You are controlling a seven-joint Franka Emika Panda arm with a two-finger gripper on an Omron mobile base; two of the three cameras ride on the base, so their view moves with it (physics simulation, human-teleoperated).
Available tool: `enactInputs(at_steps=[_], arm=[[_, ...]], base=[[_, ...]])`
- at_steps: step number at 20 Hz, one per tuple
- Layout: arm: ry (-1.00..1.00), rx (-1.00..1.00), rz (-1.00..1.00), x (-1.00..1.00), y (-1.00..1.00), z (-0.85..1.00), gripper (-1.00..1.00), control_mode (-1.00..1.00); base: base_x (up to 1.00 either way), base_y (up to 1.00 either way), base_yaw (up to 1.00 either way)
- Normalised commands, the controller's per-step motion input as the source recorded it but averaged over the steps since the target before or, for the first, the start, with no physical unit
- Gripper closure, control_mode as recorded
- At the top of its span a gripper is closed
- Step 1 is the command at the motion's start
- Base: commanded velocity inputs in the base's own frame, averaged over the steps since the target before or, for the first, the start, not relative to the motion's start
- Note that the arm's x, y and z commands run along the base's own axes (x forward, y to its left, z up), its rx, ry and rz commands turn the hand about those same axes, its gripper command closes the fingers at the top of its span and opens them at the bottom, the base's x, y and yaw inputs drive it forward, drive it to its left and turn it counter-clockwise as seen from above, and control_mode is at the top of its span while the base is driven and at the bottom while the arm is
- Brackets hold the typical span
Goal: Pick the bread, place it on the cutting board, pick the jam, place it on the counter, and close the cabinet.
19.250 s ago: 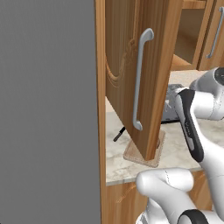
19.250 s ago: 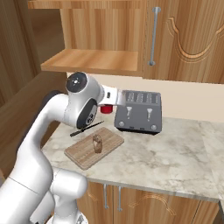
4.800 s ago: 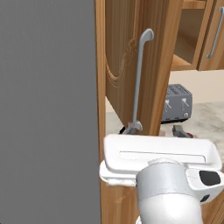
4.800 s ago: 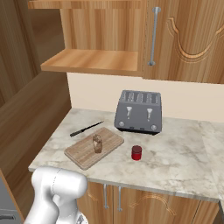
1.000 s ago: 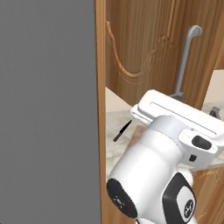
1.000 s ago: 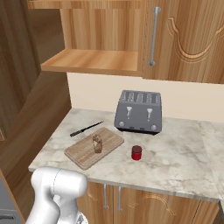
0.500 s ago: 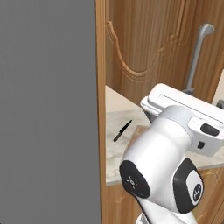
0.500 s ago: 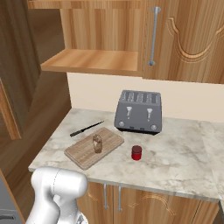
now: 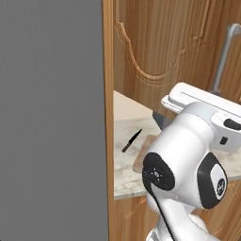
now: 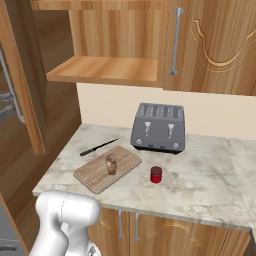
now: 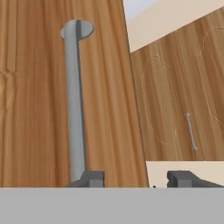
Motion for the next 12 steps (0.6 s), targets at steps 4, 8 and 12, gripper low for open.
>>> enactInputs(at_steps=[4, 8, 12], arm=[[0.01, 0.0, 0.0, 0.54, -0.13, 0.0, -1.0, -1.0], [0.03, 0.0, 0.0, 0.47, -0.13, 0.0, -1.0, -1.0], [0.03, 0.0, 0.02, 0.44, -0.16, 0.0, -1.0, -1.0]], base=[[0.0, 0.0, 0.0], [0.0, 0.0, 0.0], [0.0, 0.0, 0.0]])
